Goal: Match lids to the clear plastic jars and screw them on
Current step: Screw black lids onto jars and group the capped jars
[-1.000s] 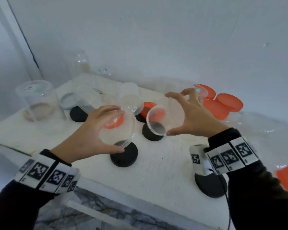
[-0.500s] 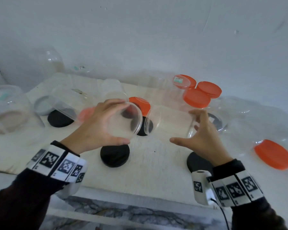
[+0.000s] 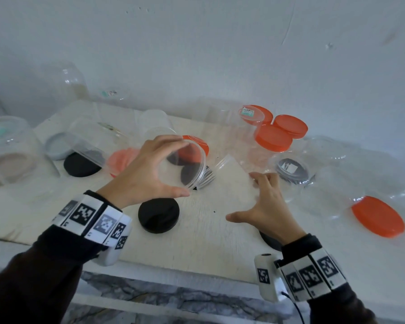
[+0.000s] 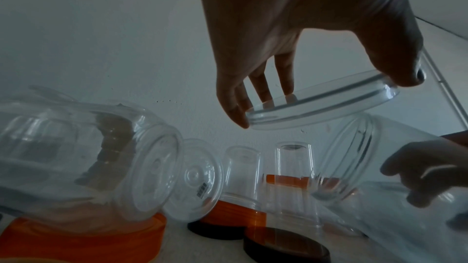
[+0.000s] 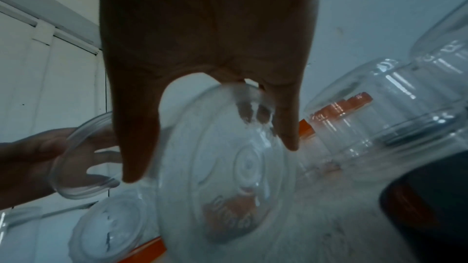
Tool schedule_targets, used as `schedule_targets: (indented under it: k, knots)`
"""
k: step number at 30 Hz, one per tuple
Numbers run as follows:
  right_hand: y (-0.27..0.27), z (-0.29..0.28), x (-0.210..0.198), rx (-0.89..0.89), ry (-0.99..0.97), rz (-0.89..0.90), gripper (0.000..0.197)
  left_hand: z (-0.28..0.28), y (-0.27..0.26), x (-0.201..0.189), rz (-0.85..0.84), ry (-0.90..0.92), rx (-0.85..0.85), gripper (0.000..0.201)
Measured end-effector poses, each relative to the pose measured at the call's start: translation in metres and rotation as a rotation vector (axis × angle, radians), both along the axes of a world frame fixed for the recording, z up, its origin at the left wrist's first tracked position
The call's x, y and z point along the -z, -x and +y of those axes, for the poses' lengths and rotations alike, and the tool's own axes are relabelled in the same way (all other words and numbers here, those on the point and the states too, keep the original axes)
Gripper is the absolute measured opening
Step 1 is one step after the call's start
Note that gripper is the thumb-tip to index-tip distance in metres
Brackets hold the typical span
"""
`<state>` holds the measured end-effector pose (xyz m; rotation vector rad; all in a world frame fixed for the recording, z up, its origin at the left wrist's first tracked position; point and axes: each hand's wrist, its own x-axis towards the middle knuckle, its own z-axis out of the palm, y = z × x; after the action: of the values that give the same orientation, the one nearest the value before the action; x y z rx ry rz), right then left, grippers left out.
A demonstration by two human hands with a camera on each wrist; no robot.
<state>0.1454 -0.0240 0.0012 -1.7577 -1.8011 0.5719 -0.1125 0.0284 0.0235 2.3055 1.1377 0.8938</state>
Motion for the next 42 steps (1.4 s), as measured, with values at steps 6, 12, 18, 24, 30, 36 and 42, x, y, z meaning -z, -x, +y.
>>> schedule_targets:
  k: [6, 12, 18, 24, 30, 36, 42]
  knots:
    - [-0.001, 0.004, 0.006, -0.029, 0.049, 0.001, 0.101, 0.003, -0.003, 0.003, -0.029, 0.012, -0.002, 0.084]
    - [-0.011, 0.001, 0.015, -0.06, 0.137, 0.134, 0.093, 0.003, -0.014, -0.002, -0.034, 0.046, 0.038, 0.084]
    - [-0.014, 0.0, 0.019, -0.037, 0.168, 0.324, 0.085, 0.006, -0.033, -0.004, 0.036, 0.034, 0.116, 0.088]
    - [-0.008, 0.004, 0.022, -0.049, 0.162, 0.447, 0.077, 0.008, -0.06, -0.011, 0.223, 0.032, 0.225, 0.086]
    - [-0.002, 0.005, 0.021, -0.078, 0.157, 0.458, 0.074, 0.011, -0.076, -0.017, 0.388, 0.006, 0.264, 0.079]
    - [-0.003, 0.005, 0.021, -0.082, 0.16, 0.456, 0.076, 0.019, -0.078, -0.022, 0.48, 0.038, 0.307, 0.079]
    - [-0.004, 0.008, 0.024, -0.084, 0.153, 0.458, 0.078, 0.022, -0.079, -0.019, 0.502, 0.038, 0.309, 0.081]
